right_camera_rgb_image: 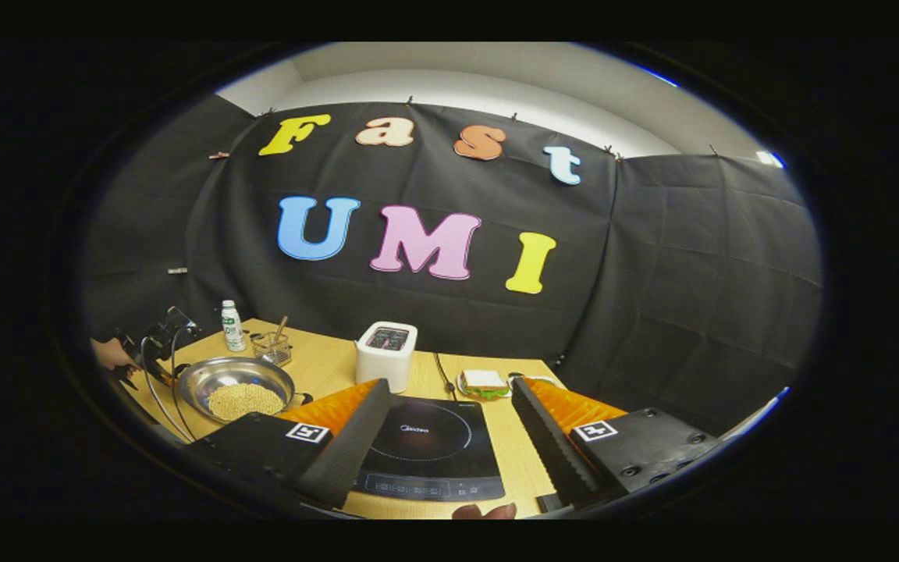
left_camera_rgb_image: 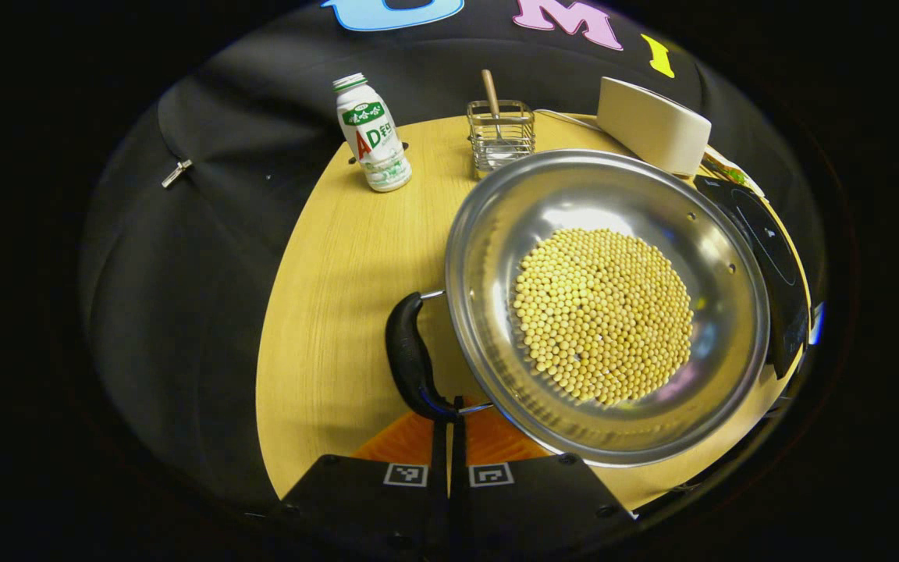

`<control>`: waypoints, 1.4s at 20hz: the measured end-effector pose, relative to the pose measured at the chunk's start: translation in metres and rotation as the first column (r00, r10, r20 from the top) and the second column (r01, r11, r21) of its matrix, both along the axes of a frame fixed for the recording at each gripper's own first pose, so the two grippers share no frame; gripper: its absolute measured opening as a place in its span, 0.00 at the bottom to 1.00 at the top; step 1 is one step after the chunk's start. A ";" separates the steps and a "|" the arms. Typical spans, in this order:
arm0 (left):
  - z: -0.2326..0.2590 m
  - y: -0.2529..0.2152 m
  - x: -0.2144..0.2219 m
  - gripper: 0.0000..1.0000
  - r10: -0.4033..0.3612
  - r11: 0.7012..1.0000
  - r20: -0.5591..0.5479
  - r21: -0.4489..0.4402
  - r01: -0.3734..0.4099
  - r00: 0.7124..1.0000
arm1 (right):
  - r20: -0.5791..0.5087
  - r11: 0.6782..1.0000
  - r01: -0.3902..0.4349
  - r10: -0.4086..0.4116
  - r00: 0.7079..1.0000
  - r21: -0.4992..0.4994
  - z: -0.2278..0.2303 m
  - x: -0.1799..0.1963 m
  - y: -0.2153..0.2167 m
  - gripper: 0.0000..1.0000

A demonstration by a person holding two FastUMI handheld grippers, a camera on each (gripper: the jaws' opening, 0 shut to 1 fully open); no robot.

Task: First push the handle of the pot to place it horizontally, then grasp the pot with both hands and set it on the induction cooktop.

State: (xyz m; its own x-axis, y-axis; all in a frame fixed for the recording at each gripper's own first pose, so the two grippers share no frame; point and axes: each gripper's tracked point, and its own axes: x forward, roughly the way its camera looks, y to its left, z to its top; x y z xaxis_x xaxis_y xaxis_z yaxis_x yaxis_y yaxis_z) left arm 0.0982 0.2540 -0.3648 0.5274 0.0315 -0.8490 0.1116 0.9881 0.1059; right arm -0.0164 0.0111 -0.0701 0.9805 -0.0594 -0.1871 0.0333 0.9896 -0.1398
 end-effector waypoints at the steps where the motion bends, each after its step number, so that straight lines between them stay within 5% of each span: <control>1: 0.000 0.002 0.004 0.05 0.001 1.000 0.006 0.006 -0.002 1.000 | -0.005 1.000 0.001 -0.001 1.000 0.002 -0.001 0.000 0.001 0.98; 10: 0.003 0.009 0.020 0.05 0.019 0.999 0.053 0.029 -0.021 0.998 | -0.044 0.999 -0.030 0.031 0.999 0.019 -0.017 0.010 0.018 0.97; 17: 0.038 0.035 -0.004 0.06 0.133 0.988 0.228 0.052 -0.149 0.965 | -0.092 0.996 -0.065 0.070 0.993 0.055 -0.036 0.014 0.034 0.97; 18: 0.045 0.034 -0.008 0.22 0.140 0.988 0.266 0.032 -0.154 0.954 | -0.102 0.995 -0.071 0.077 0.992 0.065 -0.039 0.016 0.038 0.97; 19: 0.053 0.031 -0.012 0.22 0.144 0.988 0.302 0.013 -0.155 0.942 | -0.110 0.994 -0.077 0.085 0.990 0.073 -0.042 0.019 0.044 0.97; 21: 0.069 0.023 -0.019 0.45 0.134 0.991 0.369 -0.023 -0.135 0.920 | -0.127 0.992 -0.098 0.108 0.986 0.082 -0.050 0.024 0.055 0.97; 23: 0.088 0.010 -0.020 0.80 0.115 0.993 0.422 -0.066 -0.096 0.899 | -0.151 0.986 -0.133 0.148 0.977 0.104 -0.059 0.031 0.071 0.97; 24: 0.095 0.009 -0.019 0.88 0.115 0.993 0.449 -0.078 -0.089 0.886 | -0.167 0.982 -0.146 0.165 0.972 0.124 -0.065 0.034 0.079 0.98; 28: 0.109 0.001 -0.007 0.97 0.131 0.987 0.492 -0.142 -0.069 0.861 | -0.219 0.964 -0.172 0.216 0.952 0.202 -0.087 0.052 0.111 0.97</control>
